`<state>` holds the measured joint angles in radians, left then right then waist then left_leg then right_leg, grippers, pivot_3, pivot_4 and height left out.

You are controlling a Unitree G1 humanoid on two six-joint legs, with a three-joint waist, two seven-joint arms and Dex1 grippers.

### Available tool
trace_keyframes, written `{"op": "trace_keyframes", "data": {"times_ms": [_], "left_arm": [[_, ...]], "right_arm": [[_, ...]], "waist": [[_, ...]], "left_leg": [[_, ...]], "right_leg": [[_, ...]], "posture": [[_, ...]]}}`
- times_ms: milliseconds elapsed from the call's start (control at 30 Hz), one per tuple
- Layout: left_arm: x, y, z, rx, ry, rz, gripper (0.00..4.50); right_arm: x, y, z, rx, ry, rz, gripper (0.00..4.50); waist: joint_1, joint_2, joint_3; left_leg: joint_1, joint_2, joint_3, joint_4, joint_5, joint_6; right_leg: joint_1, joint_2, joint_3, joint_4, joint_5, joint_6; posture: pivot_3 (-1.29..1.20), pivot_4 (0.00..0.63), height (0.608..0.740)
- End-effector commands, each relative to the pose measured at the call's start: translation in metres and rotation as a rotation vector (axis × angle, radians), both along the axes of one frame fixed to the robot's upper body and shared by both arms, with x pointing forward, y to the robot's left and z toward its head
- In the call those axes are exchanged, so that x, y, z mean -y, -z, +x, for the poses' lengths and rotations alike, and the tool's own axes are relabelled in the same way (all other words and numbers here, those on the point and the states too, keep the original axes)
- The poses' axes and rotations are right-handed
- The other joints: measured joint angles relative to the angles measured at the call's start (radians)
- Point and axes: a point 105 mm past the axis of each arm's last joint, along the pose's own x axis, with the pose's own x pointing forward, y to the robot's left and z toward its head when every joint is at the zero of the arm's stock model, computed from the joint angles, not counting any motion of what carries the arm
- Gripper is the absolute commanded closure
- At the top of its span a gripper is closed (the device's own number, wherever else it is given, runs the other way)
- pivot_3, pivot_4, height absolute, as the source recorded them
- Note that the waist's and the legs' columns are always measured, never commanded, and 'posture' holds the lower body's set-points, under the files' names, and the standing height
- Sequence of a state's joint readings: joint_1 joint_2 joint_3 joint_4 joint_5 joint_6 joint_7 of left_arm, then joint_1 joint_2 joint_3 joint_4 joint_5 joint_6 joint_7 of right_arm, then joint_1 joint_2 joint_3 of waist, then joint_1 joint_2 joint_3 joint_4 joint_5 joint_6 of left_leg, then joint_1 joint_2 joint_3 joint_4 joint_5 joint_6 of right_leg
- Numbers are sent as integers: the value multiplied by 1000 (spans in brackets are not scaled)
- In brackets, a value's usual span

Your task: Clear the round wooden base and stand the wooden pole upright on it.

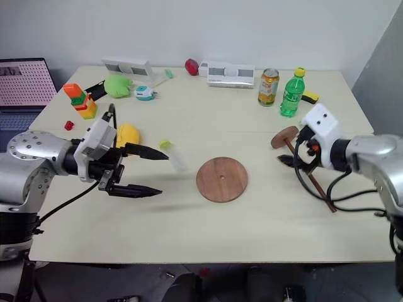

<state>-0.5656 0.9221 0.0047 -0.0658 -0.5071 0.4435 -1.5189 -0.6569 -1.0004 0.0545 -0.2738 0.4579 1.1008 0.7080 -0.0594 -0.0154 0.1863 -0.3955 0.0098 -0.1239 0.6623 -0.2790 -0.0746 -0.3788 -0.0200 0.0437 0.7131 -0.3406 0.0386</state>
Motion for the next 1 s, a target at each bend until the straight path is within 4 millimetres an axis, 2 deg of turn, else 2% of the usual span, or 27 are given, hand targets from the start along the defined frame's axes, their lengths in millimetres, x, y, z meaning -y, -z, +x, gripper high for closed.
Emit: {"op": "trace_keyframes", "data": {"times_ms": [33,100,200,267,400,667,900,1000], "left_arm": [[7,0,4,42,33,9,35],[9,1,7,47,32,4,35],[15,10,5,31,53,4,35],[17,15,3,25,63,11,35],[19,25,1,16,74,27,0],[23,30,1,9,77,21,0],[24,33,1,7,72,21,0],[24,32,2,7,71,21,0]], "right_arm": [[18,22,9,-127,136,-33,0],[28,33,13,-168,193,-85,0],[41,62,22,-280,311,-95,0],[45,73,26,-324,361,-92,0],[43,85,24,-410,351,-76,716],[32,82,19,-427,290,-61,2733],[26,81,15,-423,285,-31,4256],[16,72,21,-358,276,48,4265]], "waist": [[0,0,0],[-2,0,0],[-4,0,0],[-5,0,0],[-8,0,0],[-7,0,0],[-6,0,0],[-6,0,0]], "left_leg": [[-1,0,0,0,0,0],[-2,0,1,0,0,0],[-5,0,2,0,0,0],[-4,0,2,0,0,0],[-4,0,2,0,0,0],[-4,0,2,1,0,0],[-4,0,1,1,0,0],[-4,0,1,1,0,0]], "right_leg": [[0,0,0,0,0,0],[-2,0,0,0,0,0],[-6,0,2,1,0,0],[-6,-1,2,1,0,0],[-6,0,2,2,0,0],[-5,-1,2,2,0,0],[-6,-1,2,2,0,0],[-5,-1,2,2,0,0]], "posture": [[0,150,740],[0,150,740],[0,150,740],[0,150,740],[0,150,740],[0,150,740],[0,150,740],[0,150,740]]}}
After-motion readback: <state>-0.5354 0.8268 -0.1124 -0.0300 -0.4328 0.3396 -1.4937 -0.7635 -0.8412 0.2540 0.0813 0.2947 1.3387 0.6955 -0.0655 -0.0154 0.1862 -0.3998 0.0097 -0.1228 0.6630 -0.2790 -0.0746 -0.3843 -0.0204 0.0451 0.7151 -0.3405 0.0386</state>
